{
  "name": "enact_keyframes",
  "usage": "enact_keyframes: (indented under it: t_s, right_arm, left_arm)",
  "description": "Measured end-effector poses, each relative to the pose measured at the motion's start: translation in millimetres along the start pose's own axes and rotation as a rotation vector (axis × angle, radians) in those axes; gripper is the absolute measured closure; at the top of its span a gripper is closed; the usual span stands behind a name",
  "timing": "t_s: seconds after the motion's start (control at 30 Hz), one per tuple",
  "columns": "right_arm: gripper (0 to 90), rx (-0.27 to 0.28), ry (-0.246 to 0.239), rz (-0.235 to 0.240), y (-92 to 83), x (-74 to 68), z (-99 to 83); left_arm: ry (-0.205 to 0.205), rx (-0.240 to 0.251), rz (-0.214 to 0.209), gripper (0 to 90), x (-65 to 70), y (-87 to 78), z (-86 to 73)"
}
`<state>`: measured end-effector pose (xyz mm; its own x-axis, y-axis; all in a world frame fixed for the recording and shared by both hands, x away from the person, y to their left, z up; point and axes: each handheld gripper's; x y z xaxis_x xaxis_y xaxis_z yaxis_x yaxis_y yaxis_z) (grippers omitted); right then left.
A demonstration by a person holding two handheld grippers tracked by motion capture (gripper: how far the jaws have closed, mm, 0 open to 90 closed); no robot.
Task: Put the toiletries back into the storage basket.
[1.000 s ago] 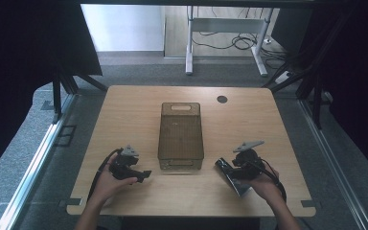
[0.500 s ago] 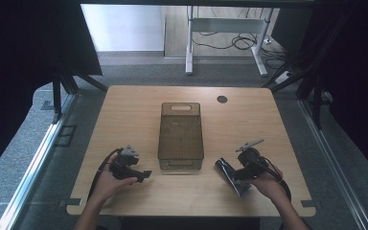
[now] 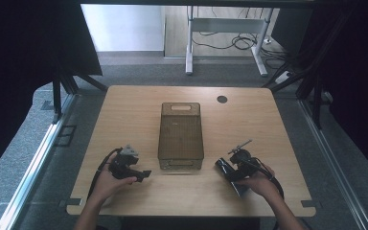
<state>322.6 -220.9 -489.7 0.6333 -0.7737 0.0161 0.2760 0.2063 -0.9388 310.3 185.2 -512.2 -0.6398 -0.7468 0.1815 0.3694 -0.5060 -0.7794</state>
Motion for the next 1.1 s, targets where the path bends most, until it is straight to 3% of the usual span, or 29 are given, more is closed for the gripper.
enact_keyframes:
  t_s: [0.53,0.7,1.1]
  right_arm:
    - [35.0,-0.088,-0.032,-0.003,17.8,-5.3,4.7]
    - [42.2,-0.083,-0.029,0.009,17.2,-4.6,5.2]
    - [44.3,-0.095,-0.026,0.027,16.5,-2.0,7.3]
  left_arm:
    - [0.009,-0.008,0.0,22.9,2.3,1.8,0.4]
    - [0.007,-0.011,0.0,22.9,2.5,2.6,0.4]
    - [0.011,-0.012,0.0,22.9,3.4,3.3,0.6]
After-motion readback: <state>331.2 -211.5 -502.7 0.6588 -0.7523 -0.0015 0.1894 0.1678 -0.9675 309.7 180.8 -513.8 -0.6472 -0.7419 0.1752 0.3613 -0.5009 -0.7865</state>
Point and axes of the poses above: each handheld gripper's, and its own axes: y roughly forward along the jaws, z roughly out of its top, x roughly to its right, and after that the axes turned 3 degrees about -y, right-handed
